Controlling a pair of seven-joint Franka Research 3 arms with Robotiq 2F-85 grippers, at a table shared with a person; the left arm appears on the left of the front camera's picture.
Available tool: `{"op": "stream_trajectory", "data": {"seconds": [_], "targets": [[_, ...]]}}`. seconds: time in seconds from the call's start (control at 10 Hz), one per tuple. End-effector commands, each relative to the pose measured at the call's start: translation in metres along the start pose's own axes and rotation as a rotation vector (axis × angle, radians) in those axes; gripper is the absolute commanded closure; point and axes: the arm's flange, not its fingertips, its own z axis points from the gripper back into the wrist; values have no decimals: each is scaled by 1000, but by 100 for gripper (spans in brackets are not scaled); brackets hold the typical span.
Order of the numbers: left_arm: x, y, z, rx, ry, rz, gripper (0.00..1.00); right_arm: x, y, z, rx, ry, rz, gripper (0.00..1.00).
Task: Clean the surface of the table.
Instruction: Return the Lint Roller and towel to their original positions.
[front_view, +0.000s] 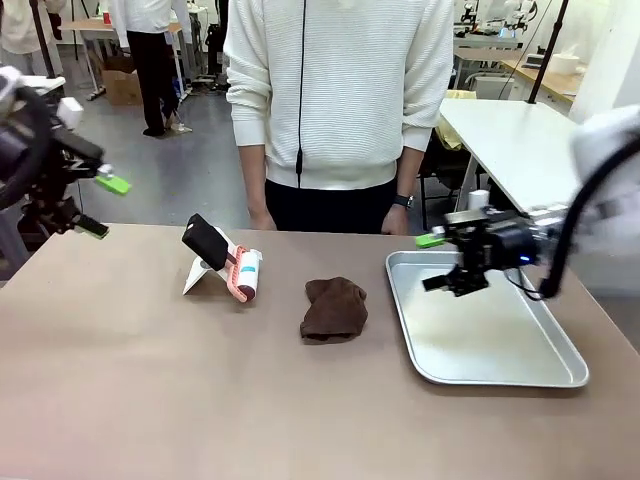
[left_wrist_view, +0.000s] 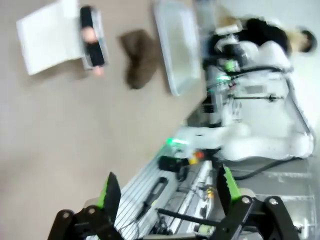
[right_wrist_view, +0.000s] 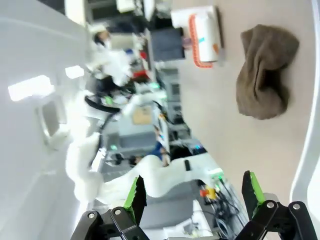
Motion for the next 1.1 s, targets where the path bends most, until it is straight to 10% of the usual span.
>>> {"op": "stream_trajectory", "data": {"seconds": [0.0, 0.5, 0.8, 1.0], "targets": [[-12, 26, 2, -254, 6, -62, 0, -45, -7, 57, 99, -172, 48, 0], [-19, 66, 35, -373, -79, -105, 0, -44, -56, 189, 221, -327, 6, 0], [-14, 77, 41, -294, -62, -26, 0, -35, -72, 190, 247, -412, 147, 0], [-22, 79, 42, -359, -97, -66, 0, -48, -67, 203, 226, -380, -2, 0]]}}
